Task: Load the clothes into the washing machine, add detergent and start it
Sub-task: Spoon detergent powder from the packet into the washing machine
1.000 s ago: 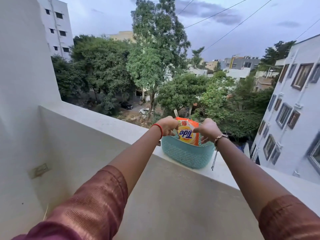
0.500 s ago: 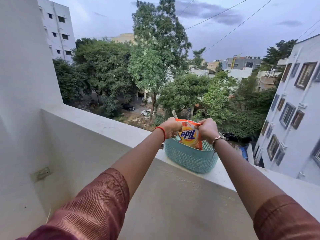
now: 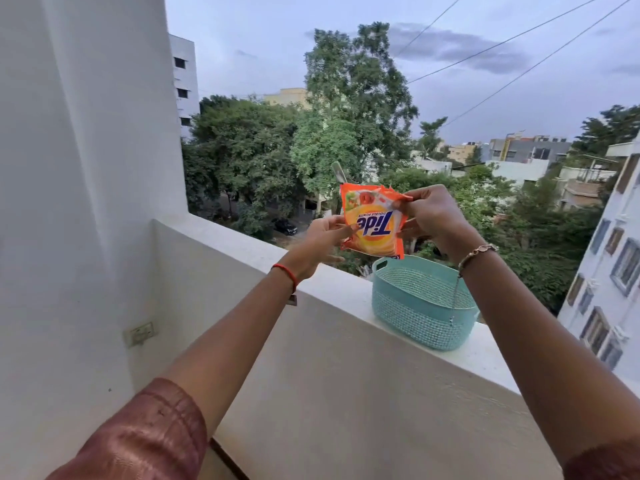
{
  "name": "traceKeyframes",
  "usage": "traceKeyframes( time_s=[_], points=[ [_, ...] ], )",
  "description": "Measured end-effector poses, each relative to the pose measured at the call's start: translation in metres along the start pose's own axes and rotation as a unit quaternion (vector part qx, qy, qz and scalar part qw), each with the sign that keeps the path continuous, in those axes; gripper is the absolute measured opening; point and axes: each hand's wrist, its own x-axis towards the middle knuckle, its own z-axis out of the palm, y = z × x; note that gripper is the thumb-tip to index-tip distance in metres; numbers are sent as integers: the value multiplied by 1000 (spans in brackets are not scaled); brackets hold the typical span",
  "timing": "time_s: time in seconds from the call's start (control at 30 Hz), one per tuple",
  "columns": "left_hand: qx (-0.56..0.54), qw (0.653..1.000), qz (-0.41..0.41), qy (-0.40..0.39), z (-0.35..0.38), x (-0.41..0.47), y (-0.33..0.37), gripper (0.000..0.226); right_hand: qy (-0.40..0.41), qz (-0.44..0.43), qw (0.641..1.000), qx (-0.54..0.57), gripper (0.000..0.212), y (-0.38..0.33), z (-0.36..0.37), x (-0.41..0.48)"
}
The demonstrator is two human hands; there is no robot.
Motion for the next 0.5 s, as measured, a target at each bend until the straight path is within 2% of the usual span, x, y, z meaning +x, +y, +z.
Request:
traceKeyframes(
  time_s=[0.1,0.23,0.4,0.5],
  points=[
    [-4,1000,16,-3,-29,-37,4,23,-50,5,999,18,12,-22,17,-28],
    [-8,999,-1,50,-75,-115,-2,22,-135,27,990,14,10,-44,64,-75],
    [-11,993,-51,108,-133,-222,-24,27,-292,35,956,-11,10,-59,133,-137],
    [-21,986,-66,151,-168,-289,-35,21,-374,14,927,-38,10,-71,176,-179]
  ],
)
